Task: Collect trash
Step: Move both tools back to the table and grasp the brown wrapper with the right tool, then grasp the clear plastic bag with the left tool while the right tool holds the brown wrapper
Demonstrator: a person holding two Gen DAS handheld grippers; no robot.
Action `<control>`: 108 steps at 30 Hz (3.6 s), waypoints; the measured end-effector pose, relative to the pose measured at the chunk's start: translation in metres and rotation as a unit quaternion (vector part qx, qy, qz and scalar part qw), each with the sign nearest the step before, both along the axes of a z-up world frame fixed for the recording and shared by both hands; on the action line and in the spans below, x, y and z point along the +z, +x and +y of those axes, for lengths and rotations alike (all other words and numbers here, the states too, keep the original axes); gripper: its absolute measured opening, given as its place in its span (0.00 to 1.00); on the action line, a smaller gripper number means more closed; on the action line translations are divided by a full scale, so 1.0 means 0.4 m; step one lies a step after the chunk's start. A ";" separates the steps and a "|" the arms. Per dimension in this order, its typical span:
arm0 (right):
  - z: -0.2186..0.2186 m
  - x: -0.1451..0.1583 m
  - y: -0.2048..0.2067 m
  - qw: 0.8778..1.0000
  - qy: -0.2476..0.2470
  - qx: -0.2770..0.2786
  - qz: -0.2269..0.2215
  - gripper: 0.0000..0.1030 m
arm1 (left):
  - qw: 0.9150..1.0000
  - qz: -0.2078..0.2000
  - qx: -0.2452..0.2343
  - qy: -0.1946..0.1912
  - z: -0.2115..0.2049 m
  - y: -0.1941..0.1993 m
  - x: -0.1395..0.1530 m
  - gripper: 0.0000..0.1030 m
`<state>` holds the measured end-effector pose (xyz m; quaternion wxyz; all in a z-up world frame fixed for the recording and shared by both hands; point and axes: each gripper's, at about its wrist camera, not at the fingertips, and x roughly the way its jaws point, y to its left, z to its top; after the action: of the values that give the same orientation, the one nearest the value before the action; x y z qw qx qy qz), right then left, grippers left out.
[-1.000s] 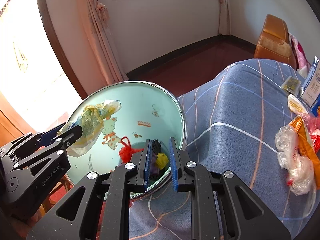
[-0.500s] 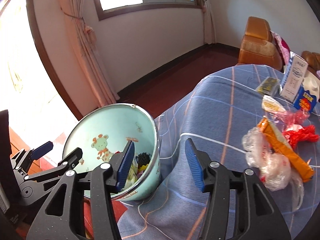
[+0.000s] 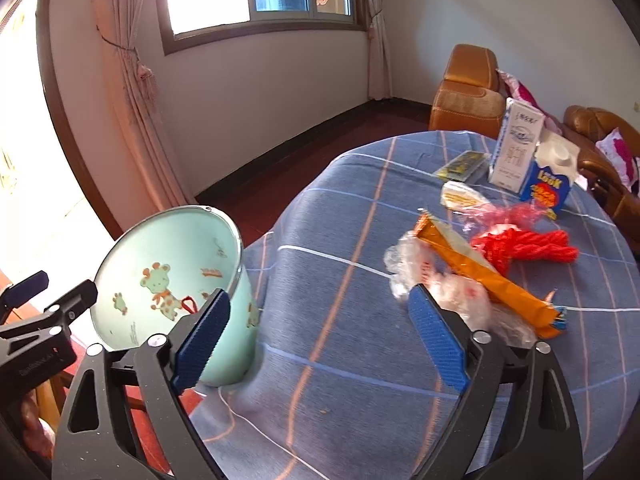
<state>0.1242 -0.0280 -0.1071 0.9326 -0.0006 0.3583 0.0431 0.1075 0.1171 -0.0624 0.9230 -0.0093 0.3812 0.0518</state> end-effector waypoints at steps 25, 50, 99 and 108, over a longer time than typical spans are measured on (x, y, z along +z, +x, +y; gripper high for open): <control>-0.323 -0.003 -0.160 0.995 0.014 -0.094 -0.008 0.76 | 0.992 0.015 -0.127 -0.002 -0.279 -0.076 -0.017 0.86; -0.364 -0.081 0.075 0.997 -0.034 0.038 0.060 0.40 | 0.989 0.036 -0.141 0.015 -0.374 -0.010 -0.046 0.86; -0.602 -0.031 -0.167 0.992 0.015 -0.122 0.015 0.16 | 0.979 0.037 -0.197 -0.023 -0.553 0.104 -0.062 0.36; -0.486 -0.002 -0.172 0.996 0.014 -0.086 0.008 0.16 | 0.978 0.032 -0.205 -0.017 -0.466 0.038 -0.020 0.36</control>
<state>0.0555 -0.2224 -0.1081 0.9299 0.0434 0.3639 -0.0324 0.1228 -0.0693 -0.0705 0.9012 0.0552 0.4047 -0.1447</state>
